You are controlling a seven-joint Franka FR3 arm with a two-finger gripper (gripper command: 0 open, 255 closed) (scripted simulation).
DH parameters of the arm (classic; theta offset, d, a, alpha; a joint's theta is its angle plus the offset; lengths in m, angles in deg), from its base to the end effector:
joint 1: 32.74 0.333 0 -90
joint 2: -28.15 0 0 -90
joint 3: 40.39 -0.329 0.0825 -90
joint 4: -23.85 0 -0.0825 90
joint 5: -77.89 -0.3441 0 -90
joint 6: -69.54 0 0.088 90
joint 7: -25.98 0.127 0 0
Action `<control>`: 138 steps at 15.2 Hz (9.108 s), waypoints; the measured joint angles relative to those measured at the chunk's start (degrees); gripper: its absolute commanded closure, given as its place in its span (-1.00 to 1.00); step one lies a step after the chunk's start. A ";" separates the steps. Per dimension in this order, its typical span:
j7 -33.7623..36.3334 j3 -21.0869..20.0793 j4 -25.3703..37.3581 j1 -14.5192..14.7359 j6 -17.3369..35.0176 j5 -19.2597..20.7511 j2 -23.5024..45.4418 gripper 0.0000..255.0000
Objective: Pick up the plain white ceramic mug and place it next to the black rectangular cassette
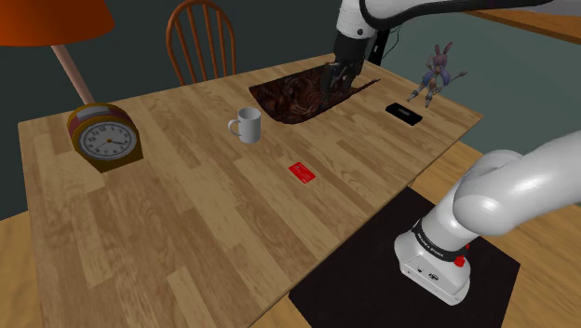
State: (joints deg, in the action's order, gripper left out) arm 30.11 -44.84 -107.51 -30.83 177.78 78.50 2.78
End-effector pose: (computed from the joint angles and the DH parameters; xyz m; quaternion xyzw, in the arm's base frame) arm 0.3776 0.0447 0.5262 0.9994 0.0176 0.0209 0.0200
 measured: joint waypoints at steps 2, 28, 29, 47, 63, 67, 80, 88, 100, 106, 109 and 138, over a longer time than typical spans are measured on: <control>-0.43 -0.18 1.17 0.26 3.26 -0.18 3.71 -1.00; -3.83 -2.67 27.36 3.52 26.21 0.82 46.32 -1.00; -3.77 -2.64 27.65 3.58 26.49 0.90 46.89 -1.00; -3.69 -2.61 27.37 3.64 27.24 0.99 47.35 1.00; -3.88 -2.95 32.50 3.48 17.50 0.30 42.68 1.00; -3.88 -3.01 34.53 3.48 14.70 0.19 41.91 1.00; -3.94 -3.10 42.46 3.46 5.14 -0.04 40.26 1.00; -11.00 -0.90 31.58 -0.89 7.05 -2.67 31.44 1.00; -26.93 6.45 17.17 -8.35 8.41 -5.70 19.37 1.00; -34.79 10.87 14.02 -11.68 7.96 -6.03 16.45 1.00; -39.12 13.47 13.29 -13.55 6.97 -5.98 15.11 1.00; -70.33 30.87 17.50 -25.19 7.47 -10.28 24.18 1.00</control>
State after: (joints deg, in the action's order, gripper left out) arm -40.22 -13.97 -90.01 -56.02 185.25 68.22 26.96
